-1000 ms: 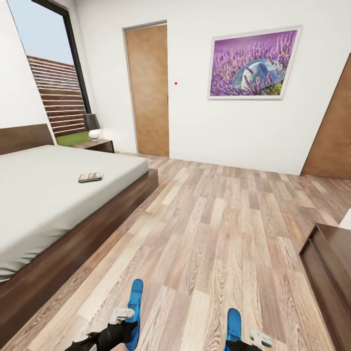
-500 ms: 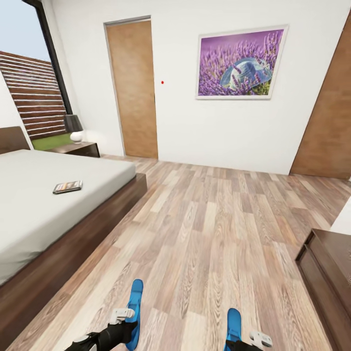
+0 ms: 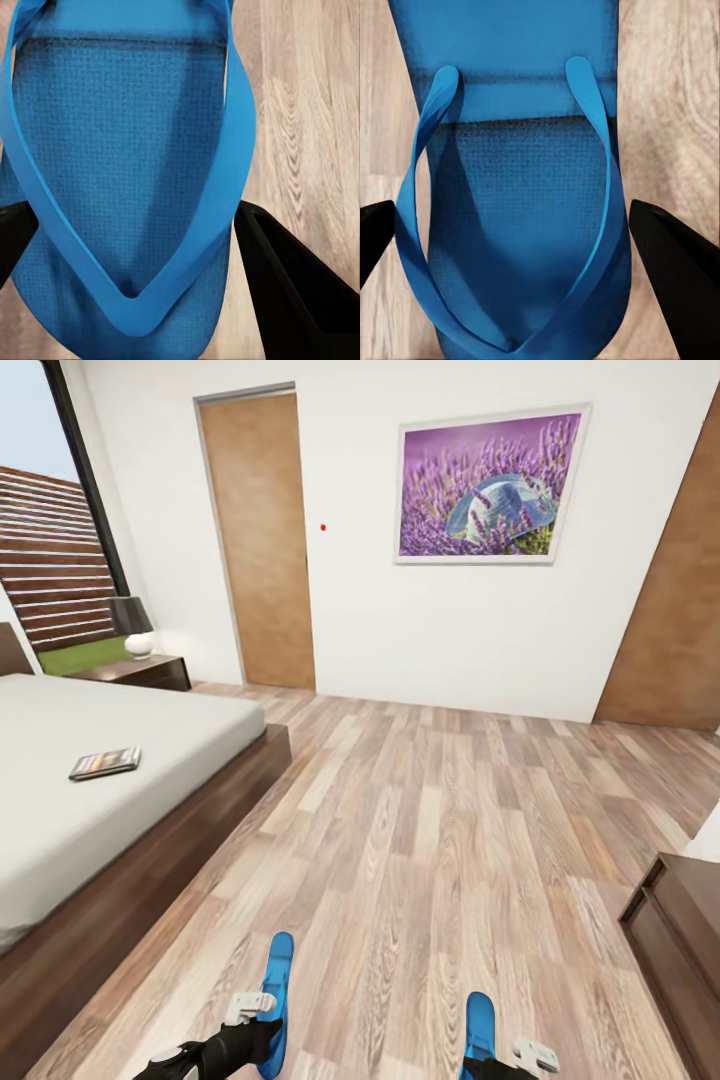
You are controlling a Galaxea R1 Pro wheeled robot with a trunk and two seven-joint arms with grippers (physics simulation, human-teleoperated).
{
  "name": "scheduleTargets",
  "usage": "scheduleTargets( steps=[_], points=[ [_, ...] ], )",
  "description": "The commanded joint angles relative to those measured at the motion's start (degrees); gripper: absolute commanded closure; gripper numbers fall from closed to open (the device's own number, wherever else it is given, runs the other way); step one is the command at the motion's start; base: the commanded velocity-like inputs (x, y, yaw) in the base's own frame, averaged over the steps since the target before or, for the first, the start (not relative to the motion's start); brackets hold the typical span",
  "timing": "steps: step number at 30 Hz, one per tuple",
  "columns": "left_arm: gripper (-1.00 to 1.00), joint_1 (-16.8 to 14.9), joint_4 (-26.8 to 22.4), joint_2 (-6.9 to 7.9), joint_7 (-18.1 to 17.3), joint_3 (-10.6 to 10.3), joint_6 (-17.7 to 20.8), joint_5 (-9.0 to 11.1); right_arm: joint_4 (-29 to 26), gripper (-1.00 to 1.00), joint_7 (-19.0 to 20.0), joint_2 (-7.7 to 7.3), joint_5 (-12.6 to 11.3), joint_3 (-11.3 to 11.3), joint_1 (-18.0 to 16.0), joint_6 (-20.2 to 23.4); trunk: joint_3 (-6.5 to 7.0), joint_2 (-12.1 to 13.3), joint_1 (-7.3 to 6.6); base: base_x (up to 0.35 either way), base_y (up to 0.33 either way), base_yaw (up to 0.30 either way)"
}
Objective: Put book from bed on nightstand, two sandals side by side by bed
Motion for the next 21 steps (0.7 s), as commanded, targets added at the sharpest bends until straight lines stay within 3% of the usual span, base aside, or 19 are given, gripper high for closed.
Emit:
scheduleTargets(
  steps=[1, 21],
  points=[
    [1.0, -0.05, 0.05, 0.03, -0.12, -0.43, -0.3, 0.37, -0.06, 1.0, 0.12, -0.03, -0.65, 0.42, -0.02, 0.25, -0.05, -0.02, 0.02, 0.333, 0.0, -0.022],
    [1.0, -0.05, 0.05, 0.03, -0.12, -0.43, -0.32, 0.37, -0.06, 1.0, 0.12, -0.03, -0.68, 0.42, -0.02, 0.25, -0.05, -0.02, 0.02, 0.331, -0.012, -0.202]
  ],
)
